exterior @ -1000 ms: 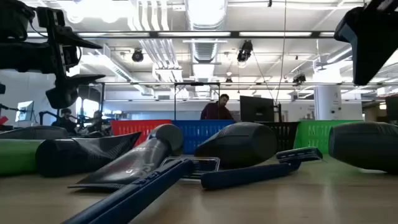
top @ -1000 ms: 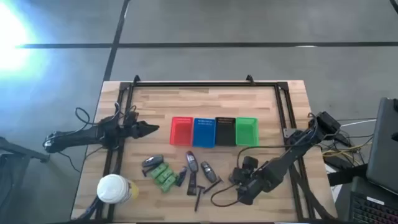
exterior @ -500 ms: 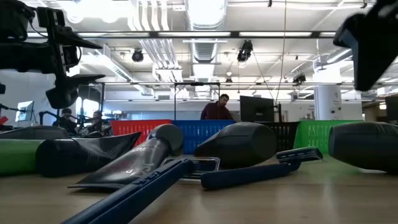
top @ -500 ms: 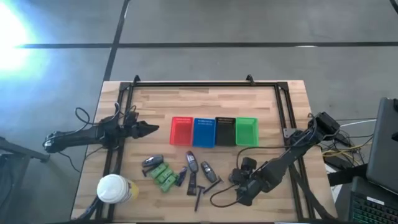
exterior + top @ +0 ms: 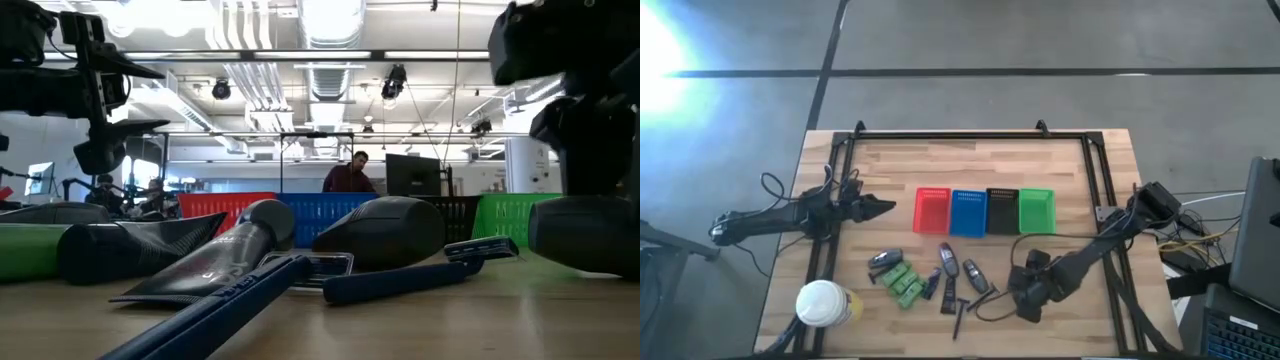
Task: Pick & Place Travel size toiletries
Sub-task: Put the black deodorant into the green bin
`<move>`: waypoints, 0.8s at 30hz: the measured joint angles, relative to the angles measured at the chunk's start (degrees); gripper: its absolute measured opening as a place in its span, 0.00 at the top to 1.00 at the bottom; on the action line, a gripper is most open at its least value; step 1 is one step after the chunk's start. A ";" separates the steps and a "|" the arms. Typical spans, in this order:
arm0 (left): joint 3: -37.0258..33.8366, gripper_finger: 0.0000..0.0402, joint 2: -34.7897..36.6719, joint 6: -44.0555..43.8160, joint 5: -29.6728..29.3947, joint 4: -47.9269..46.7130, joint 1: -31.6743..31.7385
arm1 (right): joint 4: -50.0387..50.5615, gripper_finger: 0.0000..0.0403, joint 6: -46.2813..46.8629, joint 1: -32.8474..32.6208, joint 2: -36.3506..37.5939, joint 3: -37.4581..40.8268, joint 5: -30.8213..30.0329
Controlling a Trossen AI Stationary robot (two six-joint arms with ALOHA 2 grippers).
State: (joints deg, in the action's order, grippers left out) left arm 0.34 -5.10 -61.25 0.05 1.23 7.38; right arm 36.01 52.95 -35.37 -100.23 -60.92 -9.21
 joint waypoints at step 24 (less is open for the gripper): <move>0.00 0.33 0.01 -0.01 -0.09 0.00 -0.04 | 0.31 0.49 16.10 7.00 12.05 4.68 3.64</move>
State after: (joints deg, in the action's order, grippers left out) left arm 0.34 -5.10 -61.26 -0.04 1.23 7.34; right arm 36.32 69.04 -28.37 -88.19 -56.24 -5.58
